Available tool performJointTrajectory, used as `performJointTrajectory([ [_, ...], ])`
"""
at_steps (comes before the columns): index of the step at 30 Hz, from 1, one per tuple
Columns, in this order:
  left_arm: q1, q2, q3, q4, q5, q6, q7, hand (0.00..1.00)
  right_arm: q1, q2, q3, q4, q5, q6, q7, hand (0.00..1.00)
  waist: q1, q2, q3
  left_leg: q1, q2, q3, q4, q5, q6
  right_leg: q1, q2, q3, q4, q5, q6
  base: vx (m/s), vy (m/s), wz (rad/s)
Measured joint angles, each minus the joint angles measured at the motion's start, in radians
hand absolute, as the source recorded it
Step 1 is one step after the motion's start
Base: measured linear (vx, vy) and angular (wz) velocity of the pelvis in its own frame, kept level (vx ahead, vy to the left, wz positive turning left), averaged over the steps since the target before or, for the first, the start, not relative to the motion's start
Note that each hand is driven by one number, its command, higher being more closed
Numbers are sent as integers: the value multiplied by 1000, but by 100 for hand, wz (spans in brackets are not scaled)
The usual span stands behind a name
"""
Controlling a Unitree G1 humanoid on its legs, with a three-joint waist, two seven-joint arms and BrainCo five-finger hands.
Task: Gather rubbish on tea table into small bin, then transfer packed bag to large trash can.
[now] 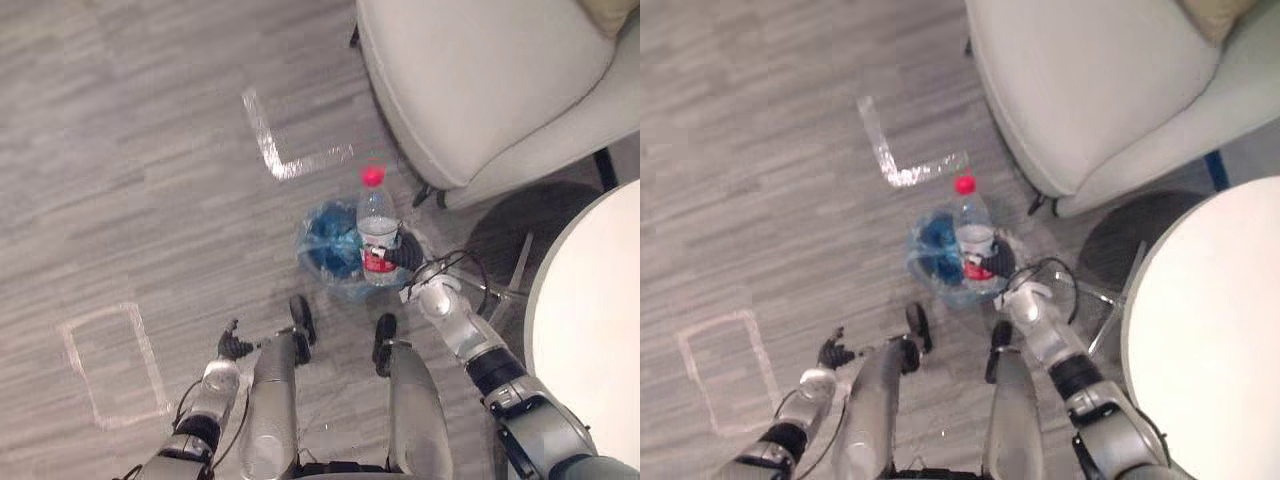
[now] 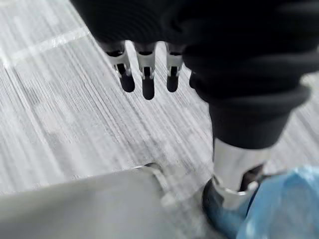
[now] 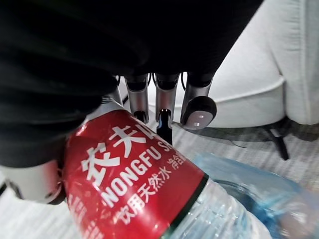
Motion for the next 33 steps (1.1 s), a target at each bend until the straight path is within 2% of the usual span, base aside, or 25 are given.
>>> performJointTrajectory([
  [6, -90, -27, 94, -154, -65, -16, 23, 0, -122, 25, -8, -4, 2, 10, -47, 100, 11, -6, 18, -198, 21, 5, 0, 52, -8, -204, -13, -36, 62, 2, -13, -129, -3, 18],
  [9, -65, -26, 91, -358, -101, -15, 34, 0, -174, 39, -60, -4, 3, 26, -68, 100, 26, -12, 33, -275, 21, 7, 2, 84, 4, -290, -26, -48, 108, -7, -26, -56, -25, 23],
  [12, -7, -25, 95, -542, -119, -36, 35, 0, -200, 44, -97, -4, 4, 40, -73, 100, 40, -12, 42, -329, 17, -6, 18, 103, 15, -343, -35, -57, 150, -17, -38, -8, -24, 17],
  [13, 4, -25, 96, -571, -127, -43, 34, 0, -204, 43, -104, -3, 4, 42, -76, 0, 42, -11, 45, -342, 15, -14, 22, 104, 14, -353, -39, -65, 160, -23, -41, 1, -32, 19],
  [20, 29, -87, 92, -636, -134, -43, 14, 0, -205, 55, -131, 2, 11, 50, -88, 0, 44, -12, 45, -407, 2, -30, 10, 115, -4, -423, -55, -82, 195, -46, -43, -6, -25, 15],
  [27, 33, -95, 78, -656, -121, -40, -4, 0, -174, 85, -158, 1, -2, 49, -99, 0, 40, -13, 42, -398, 1, -29, -12, 138, -3, -429, -57, -83, 205, -49, -48, -24, -29, 3],
  [33, 41, -122, 49, -700, -85, -34, -8, 0, -125, 90, -155, -4, -141, 49, -104, 0, 32, -14, 40, -393, 3, -28, -21, 141, -12, -429, -55, -83, 205, -48, -52, -41, -19, 0],
])
